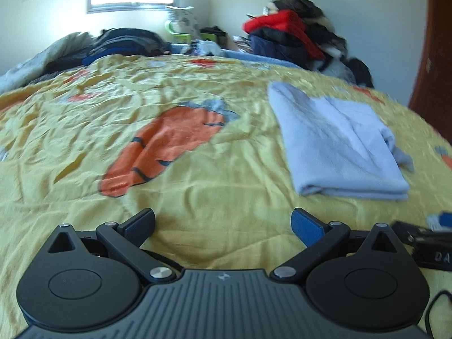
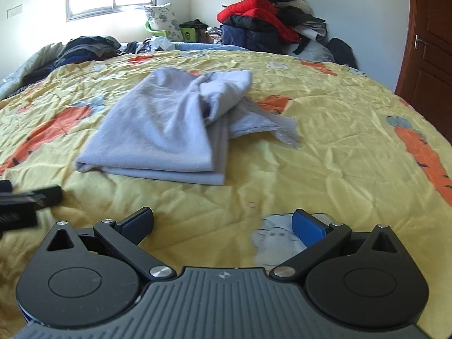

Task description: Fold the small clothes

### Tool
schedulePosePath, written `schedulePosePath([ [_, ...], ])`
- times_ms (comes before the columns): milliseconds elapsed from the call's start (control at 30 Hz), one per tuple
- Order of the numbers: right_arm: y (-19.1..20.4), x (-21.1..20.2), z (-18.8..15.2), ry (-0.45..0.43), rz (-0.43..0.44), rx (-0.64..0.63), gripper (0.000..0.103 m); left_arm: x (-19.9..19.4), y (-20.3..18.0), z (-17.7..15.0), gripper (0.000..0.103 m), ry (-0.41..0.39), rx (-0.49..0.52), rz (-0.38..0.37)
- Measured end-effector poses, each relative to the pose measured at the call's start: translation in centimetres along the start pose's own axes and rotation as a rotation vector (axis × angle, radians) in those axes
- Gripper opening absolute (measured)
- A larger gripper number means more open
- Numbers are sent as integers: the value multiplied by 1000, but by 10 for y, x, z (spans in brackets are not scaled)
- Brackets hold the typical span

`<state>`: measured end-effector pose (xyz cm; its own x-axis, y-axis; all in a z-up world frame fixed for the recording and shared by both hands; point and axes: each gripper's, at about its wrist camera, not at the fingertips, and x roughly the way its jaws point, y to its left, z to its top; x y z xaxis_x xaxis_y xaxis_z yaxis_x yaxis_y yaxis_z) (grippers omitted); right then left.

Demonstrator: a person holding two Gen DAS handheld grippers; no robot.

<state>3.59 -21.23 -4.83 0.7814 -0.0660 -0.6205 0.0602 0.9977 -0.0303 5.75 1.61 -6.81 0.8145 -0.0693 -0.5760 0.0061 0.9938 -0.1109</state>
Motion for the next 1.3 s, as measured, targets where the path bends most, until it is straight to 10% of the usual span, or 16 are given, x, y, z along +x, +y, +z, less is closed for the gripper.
schedulePosePath([
  [1300,-1,2,0,4,44,-7,103,6,-8,1,103,34,83,60],
])
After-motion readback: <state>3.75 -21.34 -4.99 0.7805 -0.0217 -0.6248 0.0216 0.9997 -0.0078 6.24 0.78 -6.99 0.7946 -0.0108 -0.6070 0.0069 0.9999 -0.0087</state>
